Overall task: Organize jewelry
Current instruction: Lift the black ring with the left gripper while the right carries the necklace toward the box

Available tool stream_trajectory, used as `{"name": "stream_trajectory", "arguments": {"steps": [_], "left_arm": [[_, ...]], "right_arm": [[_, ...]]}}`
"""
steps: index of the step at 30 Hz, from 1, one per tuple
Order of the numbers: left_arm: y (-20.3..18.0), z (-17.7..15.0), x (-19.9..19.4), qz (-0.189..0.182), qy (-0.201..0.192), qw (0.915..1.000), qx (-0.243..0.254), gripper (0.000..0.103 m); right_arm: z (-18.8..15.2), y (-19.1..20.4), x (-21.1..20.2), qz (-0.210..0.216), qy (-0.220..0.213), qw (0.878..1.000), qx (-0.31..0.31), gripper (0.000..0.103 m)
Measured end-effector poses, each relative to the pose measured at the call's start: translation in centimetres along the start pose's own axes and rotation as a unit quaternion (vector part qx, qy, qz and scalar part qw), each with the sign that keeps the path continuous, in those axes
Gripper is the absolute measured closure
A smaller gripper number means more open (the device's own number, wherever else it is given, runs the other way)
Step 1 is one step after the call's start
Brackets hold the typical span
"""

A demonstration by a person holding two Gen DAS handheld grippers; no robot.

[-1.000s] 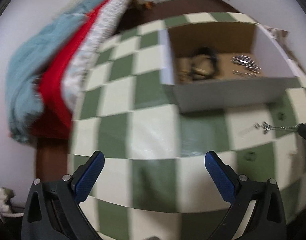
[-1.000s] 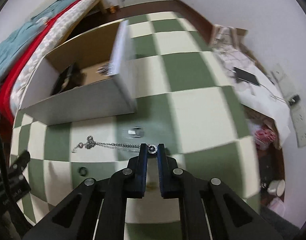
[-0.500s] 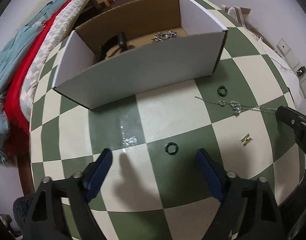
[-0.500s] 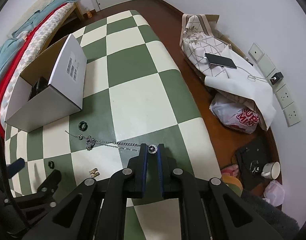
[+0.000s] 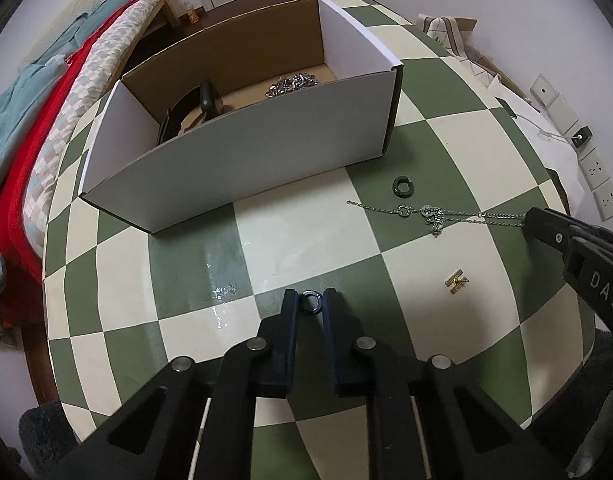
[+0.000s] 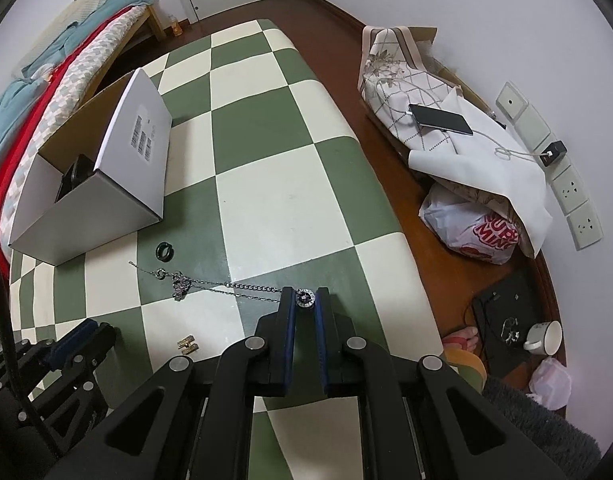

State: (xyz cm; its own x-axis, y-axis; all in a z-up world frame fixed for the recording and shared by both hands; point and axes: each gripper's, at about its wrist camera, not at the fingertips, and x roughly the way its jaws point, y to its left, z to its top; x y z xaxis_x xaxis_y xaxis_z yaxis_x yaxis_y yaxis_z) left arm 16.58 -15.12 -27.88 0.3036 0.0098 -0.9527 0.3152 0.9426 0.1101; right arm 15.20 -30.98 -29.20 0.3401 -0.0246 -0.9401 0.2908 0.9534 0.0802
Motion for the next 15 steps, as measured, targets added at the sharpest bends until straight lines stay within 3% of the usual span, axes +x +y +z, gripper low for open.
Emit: {"name": "stream_trajectory", "arguments": {"steps": [7,15], "left_arm": [[0.7,-0.1,-0.4,0.001,-0.003,1.0000,-0.008,0.094],[4.0,0.4,-4.2,0.005,-0.038,0.9988,-0.031,0.094]], "right_arm": [[0.3,0.3,-1.3,0.005,-0.012,1.000,0.001,0.093],[1.2,2.2,-5.6,0.031,-0.042,0.998,-0.021,0.093]]}}
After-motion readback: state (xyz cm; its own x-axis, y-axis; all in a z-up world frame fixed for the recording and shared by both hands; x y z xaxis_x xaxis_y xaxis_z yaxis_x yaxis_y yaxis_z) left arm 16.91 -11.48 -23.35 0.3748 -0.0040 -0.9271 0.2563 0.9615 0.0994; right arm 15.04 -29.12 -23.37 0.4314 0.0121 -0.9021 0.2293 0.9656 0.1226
